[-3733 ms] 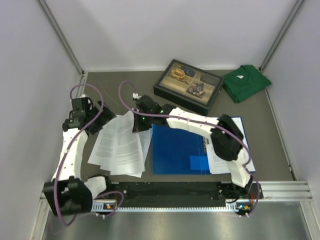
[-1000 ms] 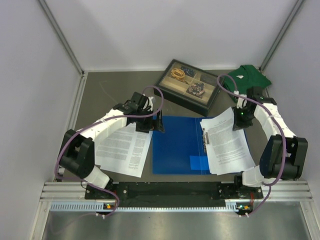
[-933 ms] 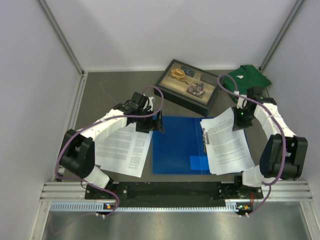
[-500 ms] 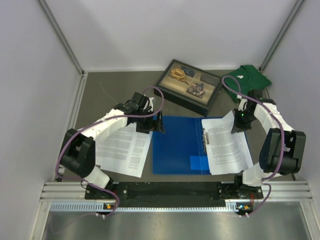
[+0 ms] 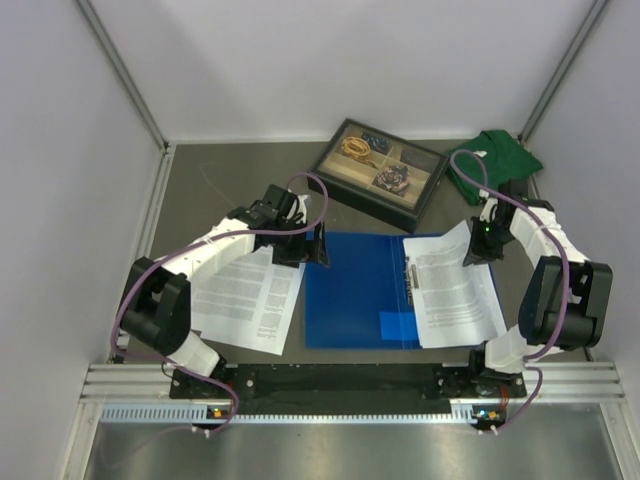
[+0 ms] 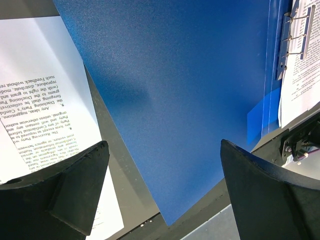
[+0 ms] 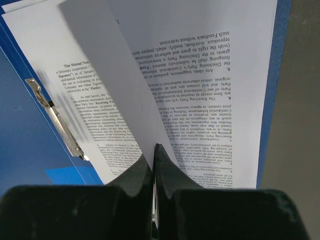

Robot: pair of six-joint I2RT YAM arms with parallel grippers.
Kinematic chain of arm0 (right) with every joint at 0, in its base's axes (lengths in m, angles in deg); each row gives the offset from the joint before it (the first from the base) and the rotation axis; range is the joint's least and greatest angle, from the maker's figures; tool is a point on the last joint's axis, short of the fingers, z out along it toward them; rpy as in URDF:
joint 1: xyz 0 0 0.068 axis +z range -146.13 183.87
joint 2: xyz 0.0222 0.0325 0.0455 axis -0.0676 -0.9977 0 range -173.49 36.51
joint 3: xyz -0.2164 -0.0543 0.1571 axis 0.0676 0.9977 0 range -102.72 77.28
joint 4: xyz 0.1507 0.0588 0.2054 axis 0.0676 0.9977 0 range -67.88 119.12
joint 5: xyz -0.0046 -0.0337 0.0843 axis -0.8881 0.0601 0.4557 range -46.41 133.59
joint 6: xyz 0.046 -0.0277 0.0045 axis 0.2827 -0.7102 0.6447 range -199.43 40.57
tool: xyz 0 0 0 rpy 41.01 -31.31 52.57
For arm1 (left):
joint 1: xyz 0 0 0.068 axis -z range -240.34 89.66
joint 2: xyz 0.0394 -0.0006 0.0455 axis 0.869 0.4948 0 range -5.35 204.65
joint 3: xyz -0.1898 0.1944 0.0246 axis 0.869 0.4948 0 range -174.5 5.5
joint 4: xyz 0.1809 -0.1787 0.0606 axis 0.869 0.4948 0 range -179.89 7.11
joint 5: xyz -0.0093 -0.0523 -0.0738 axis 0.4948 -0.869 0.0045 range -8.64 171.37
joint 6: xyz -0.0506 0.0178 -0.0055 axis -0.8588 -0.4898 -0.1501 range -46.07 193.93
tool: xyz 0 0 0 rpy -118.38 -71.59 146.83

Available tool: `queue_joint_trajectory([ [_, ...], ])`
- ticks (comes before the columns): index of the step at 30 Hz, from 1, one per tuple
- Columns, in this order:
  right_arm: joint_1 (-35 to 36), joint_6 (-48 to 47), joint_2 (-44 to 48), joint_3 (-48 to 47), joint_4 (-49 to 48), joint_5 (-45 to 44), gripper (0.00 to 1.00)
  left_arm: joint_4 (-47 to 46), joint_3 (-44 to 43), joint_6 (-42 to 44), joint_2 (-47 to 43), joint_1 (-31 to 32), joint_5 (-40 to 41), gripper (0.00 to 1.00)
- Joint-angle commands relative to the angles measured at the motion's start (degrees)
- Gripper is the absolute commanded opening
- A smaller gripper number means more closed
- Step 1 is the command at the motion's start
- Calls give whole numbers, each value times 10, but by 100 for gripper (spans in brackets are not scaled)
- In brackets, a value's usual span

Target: Put the files into the folder

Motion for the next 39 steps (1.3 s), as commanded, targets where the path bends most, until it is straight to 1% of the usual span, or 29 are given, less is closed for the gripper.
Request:
queue_joint_trajectory([
  [1,-10,6,16,3,-15,13,0,-4,-21,7,-1,2,-8,96],
  [16,-13,29,12,3,-42,29,0,2,-27,9,0,2,-16,96],
  [25,-13,24,15,8,-44,41,0,5,-32,11,0,2,-17,96],
  [26,-13,24,18,11,-45,41,1,4,-31,11,1,2,-18,96],
  [28,-13,24,29,13,-47,42,12,6,-32,12,0,2,-19,96],
  [29,-13,23,32,13,-46,39,24,10,-37,13,-1,2,-17,96],
  [31,-13,18,48,6,-38,37,33,20,-46,15,-7,2,-1,96],
  [32,-13,16,56,2,-34,35,43,31,-55,14,-12,2,9,96],
  [34,-13,7,66,-13,-12,21,77,39,-64,14,-32,1,40,98],
  [35,-13,2,77,-36,0,9,98,42,-71,14,-39,0,53,98],
  [37,-13,-5,90,-65,44,-11,99,61,-78,7,-69,-6,90,98],
  [39,-8,-12,116,-125,75,-68,99,78,-76,6,-93,-15,149,98],
])
